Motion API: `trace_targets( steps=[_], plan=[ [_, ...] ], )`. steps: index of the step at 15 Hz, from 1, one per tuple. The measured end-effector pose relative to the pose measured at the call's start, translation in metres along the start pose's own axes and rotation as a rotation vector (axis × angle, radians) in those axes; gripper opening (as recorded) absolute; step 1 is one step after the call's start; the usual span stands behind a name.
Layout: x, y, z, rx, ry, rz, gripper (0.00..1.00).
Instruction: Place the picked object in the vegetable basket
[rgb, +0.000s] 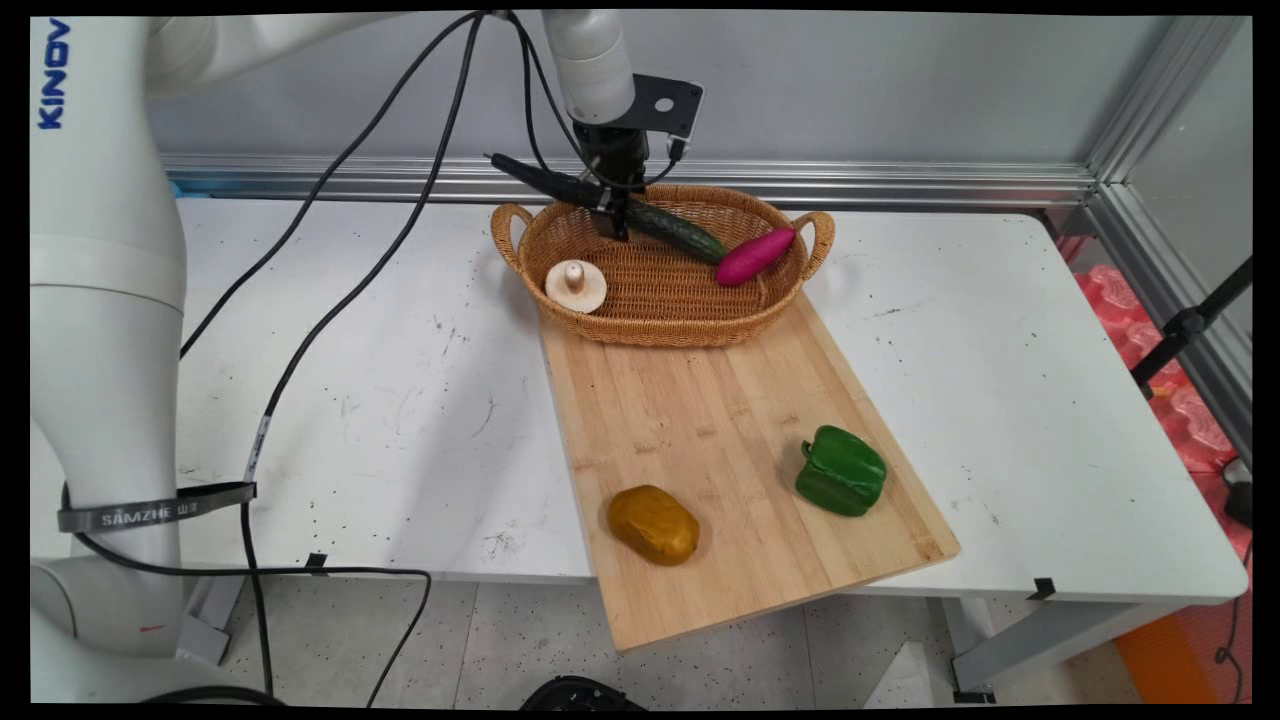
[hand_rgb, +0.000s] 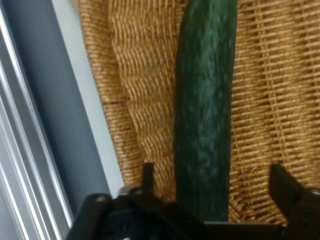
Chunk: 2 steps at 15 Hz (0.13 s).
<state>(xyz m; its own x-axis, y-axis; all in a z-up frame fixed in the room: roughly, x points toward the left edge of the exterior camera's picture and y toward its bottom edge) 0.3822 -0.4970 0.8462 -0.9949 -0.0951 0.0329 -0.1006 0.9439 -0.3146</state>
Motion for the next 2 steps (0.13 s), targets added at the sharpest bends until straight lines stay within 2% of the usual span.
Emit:
trace_targets(
  steps=[2],
  plan=[
    [0.0013, 0.0007, -0.0026, 0.001, 0.01, -0.003, 1.0]
  ],
)
